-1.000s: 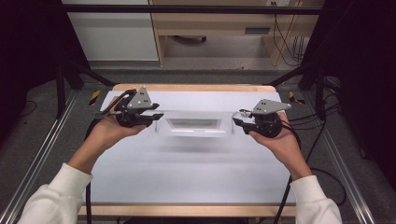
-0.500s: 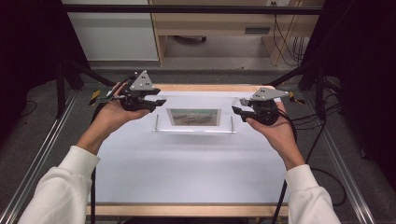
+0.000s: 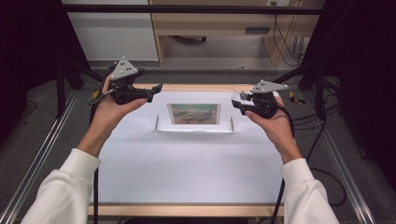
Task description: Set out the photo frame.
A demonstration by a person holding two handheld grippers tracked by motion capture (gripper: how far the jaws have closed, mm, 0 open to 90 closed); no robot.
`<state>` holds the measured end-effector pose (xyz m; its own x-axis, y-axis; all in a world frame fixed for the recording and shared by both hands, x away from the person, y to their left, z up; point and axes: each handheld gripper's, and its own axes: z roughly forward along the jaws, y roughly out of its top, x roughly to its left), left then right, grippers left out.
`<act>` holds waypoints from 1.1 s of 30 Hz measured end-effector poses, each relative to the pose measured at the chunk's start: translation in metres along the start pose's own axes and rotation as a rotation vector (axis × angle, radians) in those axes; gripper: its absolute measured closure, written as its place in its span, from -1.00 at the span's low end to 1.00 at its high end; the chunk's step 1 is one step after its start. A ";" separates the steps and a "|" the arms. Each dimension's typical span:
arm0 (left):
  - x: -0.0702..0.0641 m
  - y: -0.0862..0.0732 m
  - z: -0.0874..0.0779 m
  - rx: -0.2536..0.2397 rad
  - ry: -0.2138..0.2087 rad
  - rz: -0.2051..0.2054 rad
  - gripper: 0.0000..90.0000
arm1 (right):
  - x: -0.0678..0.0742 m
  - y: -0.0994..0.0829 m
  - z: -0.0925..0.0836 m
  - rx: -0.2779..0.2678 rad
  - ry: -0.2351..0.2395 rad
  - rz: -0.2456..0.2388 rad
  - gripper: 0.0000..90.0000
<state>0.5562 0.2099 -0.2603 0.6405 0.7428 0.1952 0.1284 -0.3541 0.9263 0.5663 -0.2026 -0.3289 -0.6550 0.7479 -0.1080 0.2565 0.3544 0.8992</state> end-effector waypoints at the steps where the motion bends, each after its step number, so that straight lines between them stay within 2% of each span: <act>1: -0.001 -0.002 -0.004 0.000 0.004 -0.016 -0.67 | -0.001 0.000 0.001 -0.002 0.000 0.003 0.20; 3: -0.003 -0.009 -0.011 -0.001 -0.004 -0.045 -0.73 | -0.003 0.000 0.003 -0.008 -0.001 0.014 0.19; 5: -0.005 -0.018 -0.018 0.021 0.010 -0.052 -0.75 | -0.004 0.001 0.005 -0.012 -0.006 0.023 0.19; 8: -0.010 -0.036 -0.029 0.045 0.021 -0.085 -0.76 | -0.006 0.003 0.008 -0.008 -0.016 0.036 0.17; 10: -0.015 -0.052 -0.034 0.051 0.013 -0.091 -0.76 | -0.007 0.004 0.009 -0.007 -0.020 0.044 0.16; 11: -0.017 -0.059 -0.037 0.053 0.029 -0.075 -0.76 | -0.007 0.004 0.010 -0.010 -0.023 0.045 0.16; 12: -0.019 -0.066 -0.039 0.055 0.031 -0.077 -0.75 | -0.008 0.004 0.011 -0.011 -0.025 0.048 0.16; 14: -0.025 -0.079 -0.044 0.066 0.016 -0.098 -0.75 | -0.009 0.004 0.014 -0.016 -0.032 0.060 0.14; 15: -0.026 -0.085 -0.045 0.066 0.020 -0.081 -0.75 | -0.010 0.004 0.015 -0.022 -0.034 0.062 0.14; 18: -0.033 -0.103 -0.048 0.095 0.020 -0.084 -0.75 | -0.013 0.005 0.018 -0.020 -0.035 0.074 0.14; 20: -0.036 -0.119 -0.051 0.099 0.015 -0.100 -0.75 | -0.014 0.006 0.019 -0.017 -0.036 0.078 0.13; 24: -0.037 -0.137 -0.052 0.114 0.010 -0.126 -0.75 | -0.016 0.006 0.022 -0.024 -0.038 0.096 0.13; 28: -0.035 -0.162 -0.052 0.148 0.051 -0.145 -0.74 | -0.018 0.006 0.025 -0.035 -0.039 0.113 0.12; 31: -0.028 -0.176 -0.051 0.183 0.058 -0.166 -0.74 | -0.019 0.005 0.026 -0.043 -0.042 0.121 0.11; 33: -0.026 -0.183 -0.052 0.188 0.068 -0.181 -0.74 | -0.019 0.005 0.027 -0.045 -0.042 0.122 0.11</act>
<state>0.4770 0.2844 -0.4179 0.5429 0.8377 0.0591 0.3784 -0.3068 0.8734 0.5995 -0.2003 -0.3334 -0.5902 0.8071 -0.0131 0.2998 0.2342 0.9248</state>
